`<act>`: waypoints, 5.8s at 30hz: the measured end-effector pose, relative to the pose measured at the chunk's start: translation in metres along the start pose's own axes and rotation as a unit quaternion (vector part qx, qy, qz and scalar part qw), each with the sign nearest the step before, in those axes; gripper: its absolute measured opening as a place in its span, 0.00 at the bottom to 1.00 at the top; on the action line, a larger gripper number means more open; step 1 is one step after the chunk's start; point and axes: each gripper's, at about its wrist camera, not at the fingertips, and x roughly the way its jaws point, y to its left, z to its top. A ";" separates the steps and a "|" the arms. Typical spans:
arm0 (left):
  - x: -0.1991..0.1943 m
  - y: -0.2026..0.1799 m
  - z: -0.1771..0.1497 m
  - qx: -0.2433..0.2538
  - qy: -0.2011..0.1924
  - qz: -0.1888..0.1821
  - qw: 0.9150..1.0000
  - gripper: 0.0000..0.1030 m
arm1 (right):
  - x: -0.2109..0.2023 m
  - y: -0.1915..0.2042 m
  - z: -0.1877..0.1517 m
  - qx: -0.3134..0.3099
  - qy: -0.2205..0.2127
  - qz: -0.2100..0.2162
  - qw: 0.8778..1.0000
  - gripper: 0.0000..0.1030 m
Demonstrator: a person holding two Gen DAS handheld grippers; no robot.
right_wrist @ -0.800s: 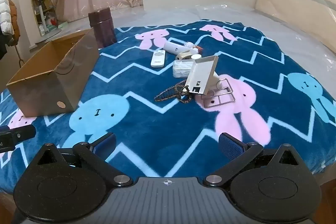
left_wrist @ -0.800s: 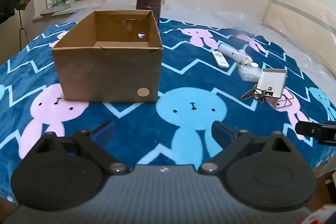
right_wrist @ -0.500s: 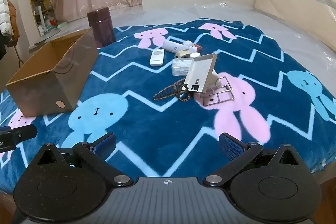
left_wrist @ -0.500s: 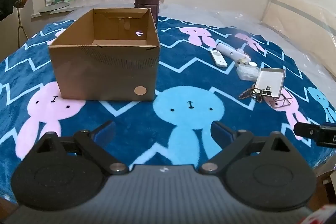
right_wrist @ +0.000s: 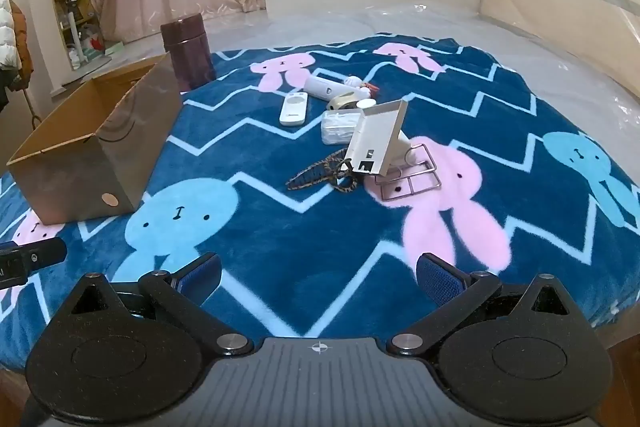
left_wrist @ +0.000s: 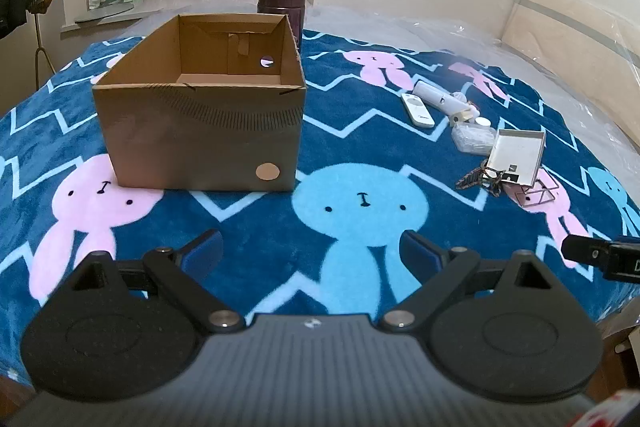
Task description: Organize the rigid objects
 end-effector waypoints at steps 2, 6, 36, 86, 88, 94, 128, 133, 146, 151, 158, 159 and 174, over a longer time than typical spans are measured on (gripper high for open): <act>0.000 0.000 0.000 0.000 0.000 0.000 1.000 0.90 | 0.000 0.000 0.000 0.001 0.001 -0.001 1.000 0.98; 0.000 0.000 0.000 0.000 0.000 0.001 1.000 0.90 | 0.001 0.000 0.000 0.001 0.001 -0.002 1.000 0.98; 0.003 -0.001 0.002 0.000 0.001 0.000 1.000 0.89 | 0.004 -0.001 0.001 0.002 0.003 -0.004 1.000 0.98; 0.013 -0.014 0.006 0.006 0.011 -0.009 1.000 0.89 | 0.007 -0.015 0.000 0.017 0.005 -0.010 1.000 0.98; 0.015 -0.016 0.007 0.008 0.013 -0.012 1.000 0.89 | 0.008 -0.017 0.000 0.019 0.005 -0.011 1.000 0.98; 0.023 -0.023 0.009 0.015 0.017 -0.024 0.999 0.88 | 0.012 -0.026 0.003 0.025 -0.001 -0.013 1.000 0.98; 0.178 -0.138 0.057 0.168 0.019 -0.203 0.964 0.82 | 0.120 -0.100 0.036 -0.031 -0.020 -0.028 0.999 0.82; 0.201 -0.156 0.054 0.206 0.023 -0.239 0.949 0.80 | 0.132 -0.107 0.034 -0.034 -0.020 -0.019 0.999 0.76; 0.244 -0.188 0.058 0.231 0.045 -0.282 0.930 0.37 | 0.139 -0.115 0.030 -0.029 -0.033 -0.004 0.999 0.71; 0.232 -0.177 0.060 0.218 0.046 -0.264 0.939 0.32 | 0.143 -0.109 0.033 -0.038 -0.033 0.004 0.999 0.71; 0.209 -0.147 0.059 0.196 0.039 -0.214 0.956 0.31 | 0.158 -0.101 0.037 -0.049 -0.031 -0.002 0.998 0.71; 0.208 -0.144 0.059 0.192 0.040 -0.209 0.958 0.31 | 0.161 -0.100 0.038 -0.052 -0.030 -0.006 0.998 0.71; 0.180 -0.132 0.050 0.163 0.043 -0.204 0.964 0.31 | 0.145 -0.096 0.029 -0.097 -0.034 -0.065 0.993 0.63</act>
